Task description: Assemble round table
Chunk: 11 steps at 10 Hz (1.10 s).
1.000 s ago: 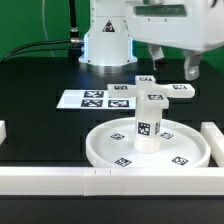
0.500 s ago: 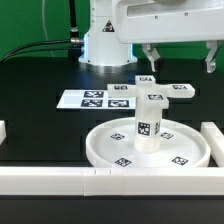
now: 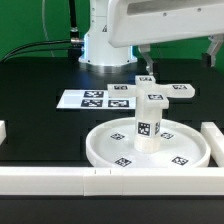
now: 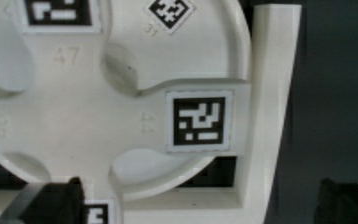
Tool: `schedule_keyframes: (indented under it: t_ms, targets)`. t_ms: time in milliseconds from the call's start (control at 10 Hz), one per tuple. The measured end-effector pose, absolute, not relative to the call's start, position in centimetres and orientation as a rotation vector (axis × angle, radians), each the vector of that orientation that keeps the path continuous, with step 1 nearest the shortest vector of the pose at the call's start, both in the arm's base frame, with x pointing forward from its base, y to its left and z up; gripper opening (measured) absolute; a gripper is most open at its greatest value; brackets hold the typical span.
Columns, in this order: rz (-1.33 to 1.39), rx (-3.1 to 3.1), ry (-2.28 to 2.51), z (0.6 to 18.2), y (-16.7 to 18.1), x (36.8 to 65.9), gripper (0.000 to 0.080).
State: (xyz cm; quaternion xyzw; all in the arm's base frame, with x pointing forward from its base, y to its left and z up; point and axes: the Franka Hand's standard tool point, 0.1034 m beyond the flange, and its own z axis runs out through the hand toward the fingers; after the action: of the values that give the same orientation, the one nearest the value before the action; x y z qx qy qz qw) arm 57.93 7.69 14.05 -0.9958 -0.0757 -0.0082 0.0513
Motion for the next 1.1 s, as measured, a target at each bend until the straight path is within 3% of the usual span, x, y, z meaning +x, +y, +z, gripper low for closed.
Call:
schedule_keyframes:
  t_ms: [500,800,1100]
  targets:
    - [-0.047,-2.954,-0.732,13.9,7.3,57.9,0.0649]
    - [-0.07,-2.829,-1.148,12.9,5.6,58.1,0.0649]
    - [-0.072,-2.844,-1.114,11.8,4.0,57.4,0.0649]
